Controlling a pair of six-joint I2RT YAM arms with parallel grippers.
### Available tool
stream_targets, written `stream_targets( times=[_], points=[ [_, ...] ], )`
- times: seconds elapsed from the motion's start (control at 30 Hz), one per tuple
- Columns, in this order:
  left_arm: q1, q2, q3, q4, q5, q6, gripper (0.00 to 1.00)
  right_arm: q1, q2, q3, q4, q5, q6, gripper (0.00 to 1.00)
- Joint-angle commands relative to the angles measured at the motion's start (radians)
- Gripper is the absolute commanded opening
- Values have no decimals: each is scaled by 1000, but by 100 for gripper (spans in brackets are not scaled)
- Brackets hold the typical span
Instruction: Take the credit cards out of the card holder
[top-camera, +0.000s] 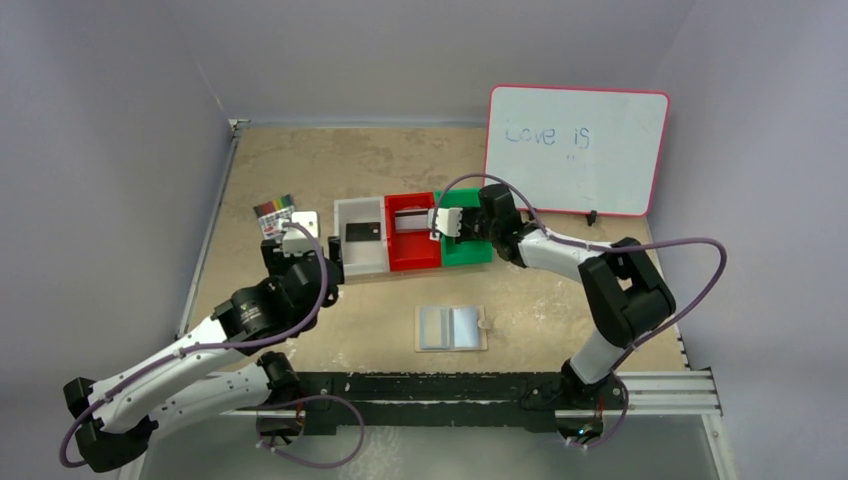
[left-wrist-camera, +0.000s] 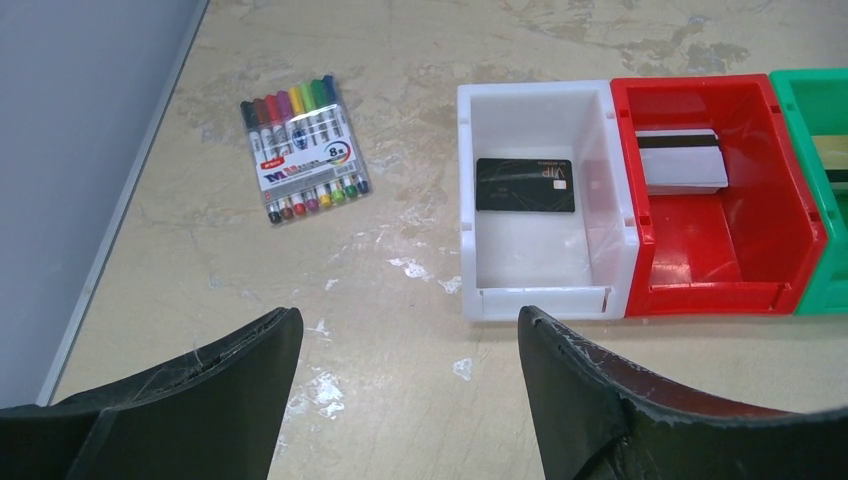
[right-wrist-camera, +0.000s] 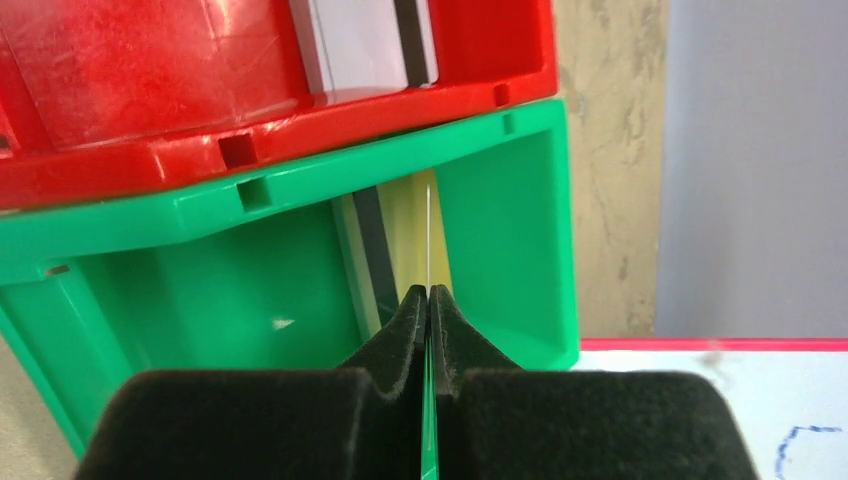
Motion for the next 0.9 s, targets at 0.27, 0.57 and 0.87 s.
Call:
stream_targets(
  times=[0.27, 0.57, 0.87],
  points=[
    [2, 10, 45, 4, -33, -23, 78, -25, 87, 113, 3, -29, -70, 0],
    [2, 30, 50, 3, -33, -22, 78, -38, 158, 166, 15, -25, -78, 0],
    [2, 31, 50, 1, -38, -25, 78, -41, 188, 185, -2, 1, -81, 0]
  ],
)
